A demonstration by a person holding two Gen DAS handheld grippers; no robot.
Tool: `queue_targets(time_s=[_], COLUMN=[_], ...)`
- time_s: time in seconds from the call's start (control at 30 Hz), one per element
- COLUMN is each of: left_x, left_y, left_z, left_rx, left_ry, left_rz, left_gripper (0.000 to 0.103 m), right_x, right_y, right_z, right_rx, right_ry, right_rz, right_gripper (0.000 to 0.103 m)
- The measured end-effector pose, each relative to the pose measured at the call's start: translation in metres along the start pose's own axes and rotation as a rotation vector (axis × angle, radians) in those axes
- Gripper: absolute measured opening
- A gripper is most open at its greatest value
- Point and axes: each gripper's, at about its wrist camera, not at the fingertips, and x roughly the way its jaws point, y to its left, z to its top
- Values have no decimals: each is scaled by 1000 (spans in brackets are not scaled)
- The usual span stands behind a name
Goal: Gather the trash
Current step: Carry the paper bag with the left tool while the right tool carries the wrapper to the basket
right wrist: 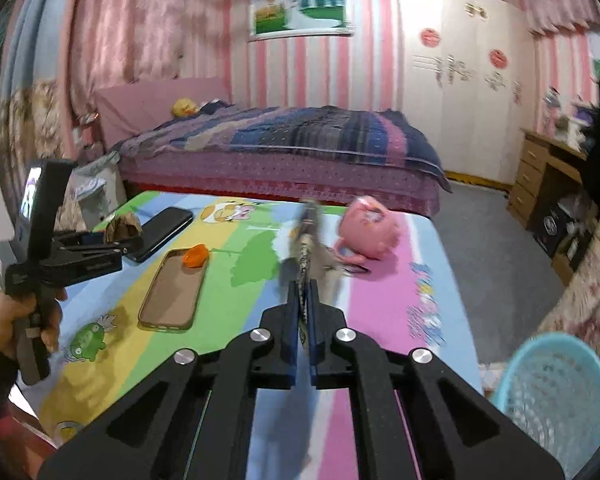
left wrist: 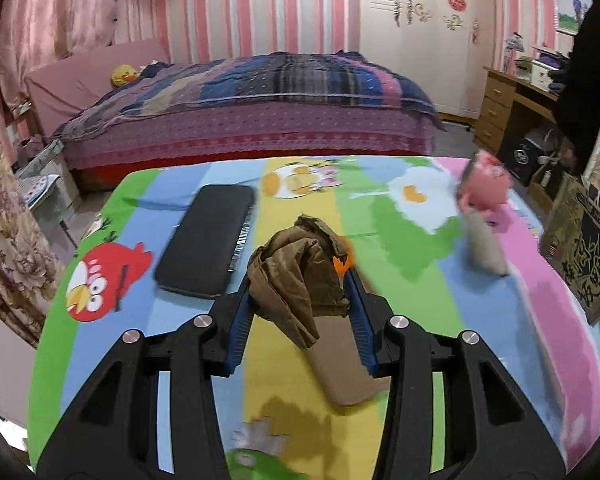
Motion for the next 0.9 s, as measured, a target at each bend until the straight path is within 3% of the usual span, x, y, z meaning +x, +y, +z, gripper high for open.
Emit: queue_targets(time_s=[0.37, 0.57, 0.9], left_x=[-27, -32, -37], left_y=[-98, -144, -237], left_z=[-14, -23, -26], left_rx=[125, 168, 200], left_ry=[-13, 4, 8], left_rz=[-121, -184, -344], left_gripper=[43, 43, 43], right_x=[-48, -77, -95], right_y=[-86, -157, -216], right_z=[-15, -36, -57], right_rx=[141, 236, 327], right_ry=[-20, 0, 8], right_rz=[-189, -363, -433], right_gripper=[4, 4, 4])
